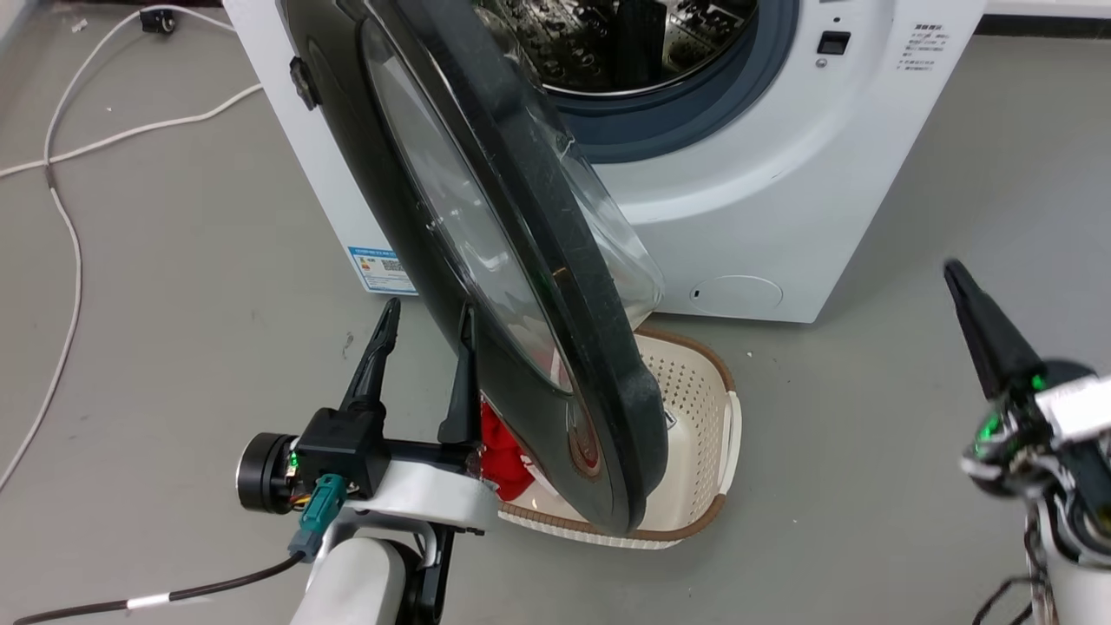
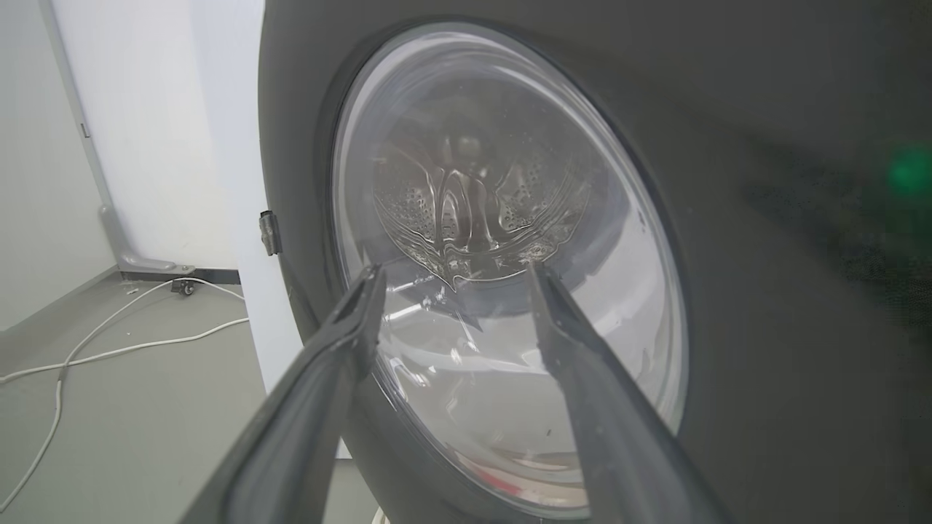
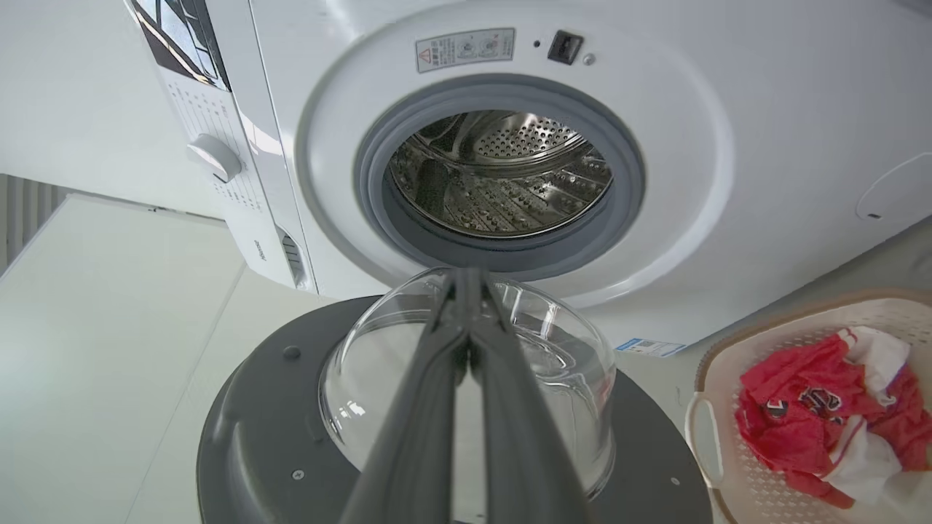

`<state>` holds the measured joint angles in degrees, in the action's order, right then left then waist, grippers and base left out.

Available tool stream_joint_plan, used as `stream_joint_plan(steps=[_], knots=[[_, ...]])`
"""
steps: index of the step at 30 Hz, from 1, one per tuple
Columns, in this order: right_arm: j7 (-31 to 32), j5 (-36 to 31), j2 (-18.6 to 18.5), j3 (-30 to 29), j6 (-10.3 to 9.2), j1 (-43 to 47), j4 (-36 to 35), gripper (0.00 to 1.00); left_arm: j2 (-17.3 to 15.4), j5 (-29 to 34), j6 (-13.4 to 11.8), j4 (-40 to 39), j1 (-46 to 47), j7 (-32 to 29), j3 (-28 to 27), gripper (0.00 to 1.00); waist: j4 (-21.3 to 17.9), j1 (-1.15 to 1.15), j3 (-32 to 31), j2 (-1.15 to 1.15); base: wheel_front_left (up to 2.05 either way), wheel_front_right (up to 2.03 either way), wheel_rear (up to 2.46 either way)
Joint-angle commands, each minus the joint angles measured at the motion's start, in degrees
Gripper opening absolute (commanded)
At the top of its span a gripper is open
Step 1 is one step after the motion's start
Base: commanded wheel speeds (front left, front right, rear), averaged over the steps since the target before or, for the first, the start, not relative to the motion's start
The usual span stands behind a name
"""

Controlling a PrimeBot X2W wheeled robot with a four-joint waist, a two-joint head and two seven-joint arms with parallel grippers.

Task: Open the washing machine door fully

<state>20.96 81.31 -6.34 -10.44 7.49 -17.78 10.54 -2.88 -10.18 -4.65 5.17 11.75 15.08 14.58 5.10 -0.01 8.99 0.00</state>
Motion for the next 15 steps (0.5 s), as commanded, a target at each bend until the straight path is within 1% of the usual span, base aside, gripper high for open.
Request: stream_joint_plan(steps=[1, 2, 3, 4, 5, 6, 8, 11, 15], knots=[[-1.9, -0.3, 0.7, -0.4, 0.00, 2.7, -1.2, 0.00, 0.0, 0.4, 0.1, 0.1, -0.7, 0.1, -0.4, 1.00, -0.3, 0.01, -0.5, 0.00, 0.00, 0.00, 0.00], [-1.9, -0.3, 0.7, -0.4, 0.00, 2.7, -1.2, 0.00, 0.0, 0.4, 0.1, 0.1, -0.7, 0.1, -0.4, 1.00, -0.3, 0.01, -0.5, 0.00, 0.00, 0.00, 0.00], [-3.1, -1.0, 0.9, -0.4, 0.00, 4.2, -1.7, 0.05, 0.0, 0.4, 0.3, 0.2, -1.0, 0.1, -0.6, 1.00, -0.4, 0.01, -0.7, 0.00, 0.00, 0.00, 0.00], [-4.8, -2.0, 1.1, -0.6, 0.00, 5.7, -2.3, 0.24, 0.0, 0.5, 0.4, 0.3, -1.2, 0.1, -0.8, 1.00, -0.5, 0.01, -1.0, 0.00, 0.00, 0.00, 0.00], [-6.5, -2.8, 1.3, -0.6, 0.00, 6.9, -2.8, 0.68, 0.0, 0.5, 0.5, 0.3, -1.3, 0.1, -0.9, 1.00, -0.6, 0.01, -1.1, 0.00, 0.00, 0.00, 0.00], [-8.0, -3.7, 1.6, -0.4, 0.00, 8.0, -3.4, 1.00, 0.0, 0.5, 0.5, 0.3, -1.3, 0.1, -1.1, 1.00, -0.8, 0.01, -1.3, 0.00, 0.00, 0.00, 0.00], [-12.0, -7.3, 1.9, 0.4, 0.00, 10.6, -4.4, 1.00, 0.0, 0.4, 0.7, 0.6, -2.1, 0.1, -1.3, 1.00, -1.0, 0.01, -1.9, 0.00, 0.00, 0.00, 0.00], [-18.8, -16.0, 1.2, 2.3, 0.00, 13.6, -5.0, 1.00, 0.0, 0.4, 0.9, 0.8, -2.4, 0.1, -1.7, 1.00, -1.3, 0.01, -2.6, 0.00, 0.00, 0.00, 0.00], [-28.9, -32.0, 0.0, 3.7, 0.00, 16.3, -4.0, 1.00, 0.0, 0.2, 0.9, 1.0, -3.2, 0.1, -2.3, 1.00, -1.4, 0.01, -3.6, 0.00, 0.00, 0.00, 0.00]])
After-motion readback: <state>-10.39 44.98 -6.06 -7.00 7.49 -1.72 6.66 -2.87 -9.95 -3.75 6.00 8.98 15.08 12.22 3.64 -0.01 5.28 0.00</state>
